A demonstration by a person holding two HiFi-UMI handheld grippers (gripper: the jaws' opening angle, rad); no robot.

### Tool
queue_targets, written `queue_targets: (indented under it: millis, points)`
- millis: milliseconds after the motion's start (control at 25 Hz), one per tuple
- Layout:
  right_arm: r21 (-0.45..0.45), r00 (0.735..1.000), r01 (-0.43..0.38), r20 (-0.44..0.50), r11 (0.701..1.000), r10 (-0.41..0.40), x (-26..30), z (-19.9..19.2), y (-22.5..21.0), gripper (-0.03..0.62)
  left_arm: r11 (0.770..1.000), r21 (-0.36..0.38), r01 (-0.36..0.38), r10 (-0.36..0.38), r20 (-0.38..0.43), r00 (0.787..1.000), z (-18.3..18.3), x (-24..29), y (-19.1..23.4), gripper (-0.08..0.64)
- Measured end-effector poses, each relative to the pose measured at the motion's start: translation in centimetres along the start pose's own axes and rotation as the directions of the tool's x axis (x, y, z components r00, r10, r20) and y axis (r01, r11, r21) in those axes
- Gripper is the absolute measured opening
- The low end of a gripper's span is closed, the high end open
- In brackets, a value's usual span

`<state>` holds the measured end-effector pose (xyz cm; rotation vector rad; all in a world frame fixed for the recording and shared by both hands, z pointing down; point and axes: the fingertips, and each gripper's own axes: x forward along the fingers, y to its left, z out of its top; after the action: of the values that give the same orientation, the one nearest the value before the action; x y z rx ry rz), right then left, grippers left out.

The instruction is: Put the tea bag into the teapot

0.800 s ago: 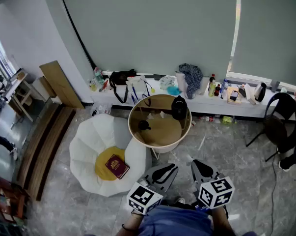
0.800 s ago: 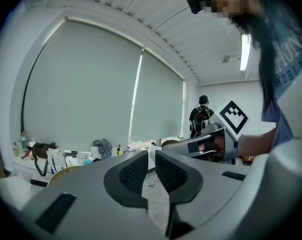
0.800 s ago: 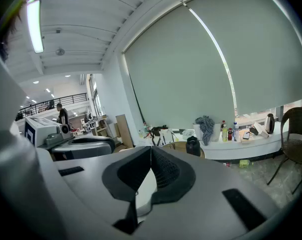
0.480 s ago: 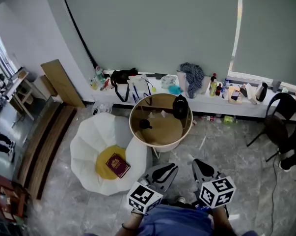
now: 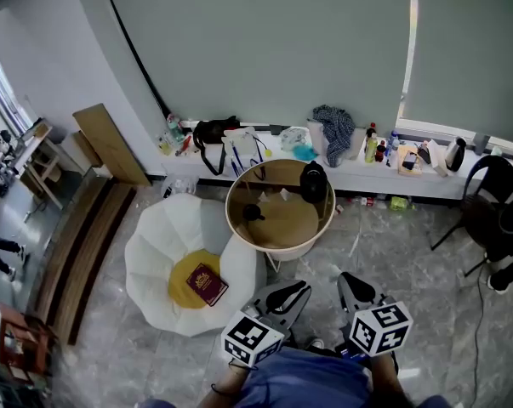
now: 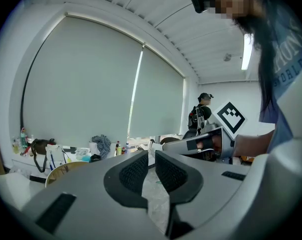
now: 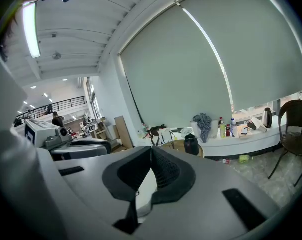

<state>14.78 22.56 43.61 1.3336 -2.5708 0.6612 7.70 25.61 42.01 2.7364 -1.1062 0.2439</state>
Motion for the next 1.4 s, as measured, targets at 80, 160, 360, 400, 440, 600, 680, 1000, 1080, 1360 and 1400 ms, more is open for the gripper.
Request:
queue_targets:
  millis: [80, 160, 360, 400, 440, 600, 680, 1000, 1080, 1360, 1400]
  points:
    - [0.011, 1.0, 0.003, -0.002, 1.0, -0.003, 0.0, -0.1, -0.4, 0.017, 1.0, -0.003, 0.008, -0.008, -0.004, 1.0, 0.2, 0.2, -0.2, 0.037]
    - [0.021, 1.0, 0.006, -0.002, 1.0, -0.006, 0.3, 0.0, -0.8, 0.017, 1.0, 0.0, 0.011, -0.011, -0.007, 1.0, 0.4, 0.7, 0.0, 0.037]
    - [0.04, 1.0, 0.009, -0.003, 0.999, -0.009, 1.4, 0.9, -1.9, 0.017, 1.0, 0.006, 0.012, -0.011, -0.018, 1.0, 0.7, 1.8, 1.2, 0.037]
    - [0.041, 1.0, 0.01, -0.004, 0.999, -0.009, 1.8, 1.0, -2.0, 0.017, 1.0, 0.005, 0.012, -0.012, -0.02, 1.0, 0.6, 1.9, 1.6, 0.037]
    - [0.041, 1.0, 0.01, -0.006, 0.999, -0.01, 2.3, 1.1, -2.1, 0.017, 1.0, 0.002, 0.012, -0.012, -0.022, 1.0, 0.6, 2.0, 2.0, 0.037]
    - [0.038, 1.0, 0.017, -0.02, 0.999, -0.017, 4.8, 1.5, -3.0, 0.017, 1.0, -0.026, 0.006, -0.007, -0.027, 1.0, 0.1, 3.3, 4.7, 0.037]
    - [0.037, 0.999, 0.024, -0.025, 0.999, -0.023, 6.2, 2.2, -3.8, 0.017, 1.0, -0.03, 0.009, -0.01, -0.019, 1.0, 0.5, 4.5, 6.5, 0.037]
    - [0.047, 0.997, 0.07, -0.045, 0.996, -0.068, 14.2, 5.9, -6.5, 0.018, 0.997, -0.014, 0.072, -0.073, -0.02, 0.997, 2.6, 9.5, 14.4, 0.037]
    - [0.052, 0.996, 0.081, -0.053, 0.995, -0.078, 16.5, 6.9, -7.0, 0.017, 0.996, -0.013, 0.085, -0.085, -0.025, 0.996, 3.1, 10.5, 16.6, 0.037]
    - [0.06, 0.989, 0.122, -0.094, 0.991, -0.116, 23.6, 8.7, -8.0, 0.017, 0.993, -0.058, 0.098, -0.1, -0.037, 0.994, 3.6, 12.6, 24.6, 0.037]
    - [0.059, 0.988, 0.128, -0.099, 0.99, -0.122, 24.4, 8.8, -8.1, 0.017, 0.994, -0.061, 0.095, -0.098, -0.034, 0.995, 3.4, 12.8, 25.7, 0.037]
